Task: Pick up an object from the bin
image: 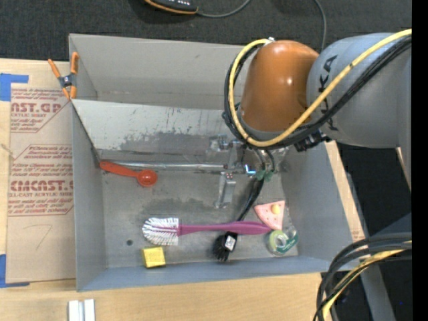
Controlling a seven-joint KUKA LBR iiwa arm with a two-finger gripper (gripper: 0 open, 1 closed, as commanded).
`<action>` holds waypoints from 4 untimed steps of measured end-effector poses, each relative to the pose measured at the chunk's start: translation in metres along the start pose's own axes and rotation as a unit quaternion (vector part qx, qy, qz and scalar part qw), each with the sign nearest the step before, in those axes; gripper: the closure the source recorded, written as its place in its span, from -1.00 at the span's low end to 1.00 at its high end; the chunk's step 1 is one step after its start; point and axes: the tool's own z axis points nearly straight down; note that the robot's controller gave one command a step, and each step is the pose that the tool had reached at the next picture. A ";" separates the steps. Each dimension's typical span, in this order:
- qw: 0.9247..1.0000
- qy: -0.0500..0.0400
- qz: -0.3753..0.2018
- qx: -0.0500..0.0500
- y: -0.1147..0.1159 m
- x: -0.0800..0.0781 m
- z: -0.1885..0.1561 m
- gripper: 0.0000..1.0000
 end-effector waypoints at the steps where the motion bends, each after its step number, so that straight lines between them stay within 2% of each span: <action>1: 1.000 0.000 0.000 0.000 0.000 0.000 0.000 -1.00; 2: 0.999 0.005 -0.035 0.000 0.011 0.061 0.070 -1.00; 3: 0.998 -0.007 -0.057 0.000 0.054 0.082 0.032 1.00; 4: 0.998 -0.007 -0.057 0.000 0.054 0.082 0.033 1.00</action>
Offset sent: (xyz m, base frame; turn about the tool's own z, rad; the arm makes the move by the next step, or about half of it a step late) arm -0.0572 0.0106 -0.0661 -0.0689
